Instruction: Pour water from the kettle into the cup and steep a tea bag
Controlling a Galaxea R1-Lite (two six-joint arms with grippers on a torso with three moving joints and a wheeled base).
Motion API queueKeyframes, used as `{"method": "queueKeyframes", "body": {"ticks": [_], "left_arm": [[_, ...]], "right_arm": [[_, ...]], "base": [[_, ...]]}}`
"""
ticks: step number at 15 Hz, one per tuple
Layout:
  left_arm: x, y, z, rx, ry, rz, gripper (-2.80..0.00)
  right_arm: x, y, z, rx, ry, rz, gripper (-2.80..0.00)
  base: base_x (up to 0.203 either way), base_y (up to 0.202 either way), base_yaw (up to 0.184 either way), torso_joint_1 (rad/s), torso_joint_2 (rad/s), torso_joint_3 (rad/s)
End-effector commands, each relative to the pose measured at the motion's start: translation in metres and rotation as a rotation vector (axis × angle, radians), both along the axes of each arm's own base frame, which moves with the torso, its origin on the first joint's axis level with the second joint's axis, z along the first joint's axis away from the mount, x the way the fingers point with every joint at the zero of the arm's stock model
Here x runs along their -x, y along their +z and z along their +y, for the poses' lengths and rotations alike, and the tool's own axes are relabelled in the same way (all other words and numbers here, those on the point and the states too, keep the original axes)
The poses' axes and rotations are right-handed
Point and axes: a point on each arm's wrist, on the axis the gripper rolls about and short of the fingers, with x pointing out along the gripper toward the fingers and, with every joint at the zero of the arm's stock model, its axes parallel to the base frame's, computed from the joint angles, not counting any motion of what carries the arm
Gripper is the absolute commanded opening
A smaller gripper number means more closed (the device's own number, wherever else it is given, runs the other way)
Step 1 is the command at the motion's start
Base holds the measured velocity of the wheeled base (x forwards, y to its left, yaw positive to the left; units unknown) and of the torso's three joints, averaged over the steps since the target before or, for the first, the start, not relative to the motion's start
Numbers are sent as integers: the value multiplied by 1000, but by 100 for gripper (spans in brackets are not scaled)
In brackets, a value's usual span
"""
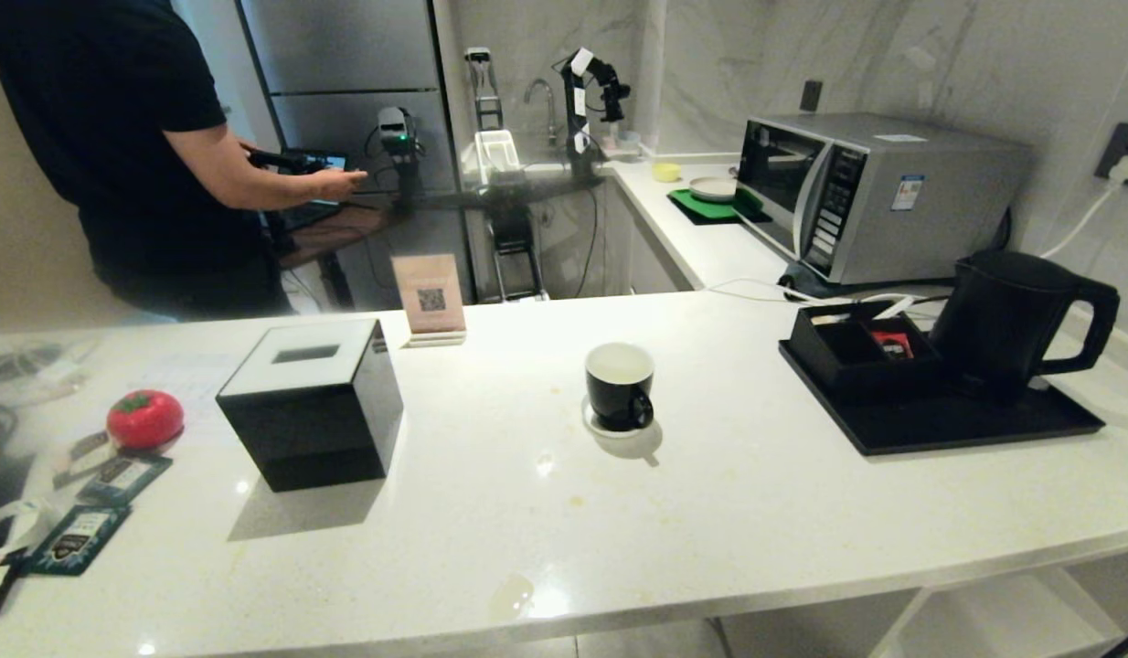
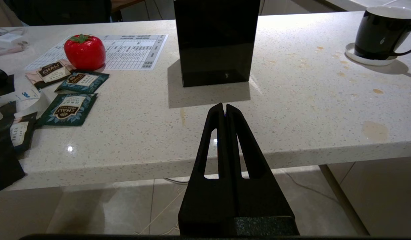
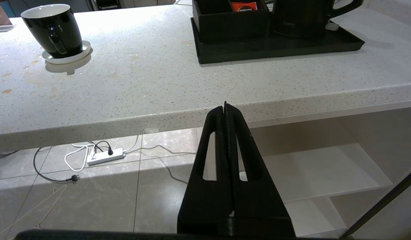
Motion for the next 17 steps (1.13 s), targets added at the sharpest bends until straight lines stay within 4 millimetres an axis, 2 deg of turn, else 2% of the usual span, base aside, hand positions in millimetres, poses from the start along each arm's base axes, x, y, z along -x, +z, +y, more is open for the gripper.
{"method": "queueKeyframes", "body": {"ticks": [1,17], "left_arm": [[0,0,0,2,1,-1,-280],[0,0,0,2,1,-1,-280]], "right_arm": [[0,0,0,-1,0,0,-280],[0,0,0,-7,0,0,-280]], "base": [[0,0,0,0,0,0],[0,0,0,0,0,0]]}}
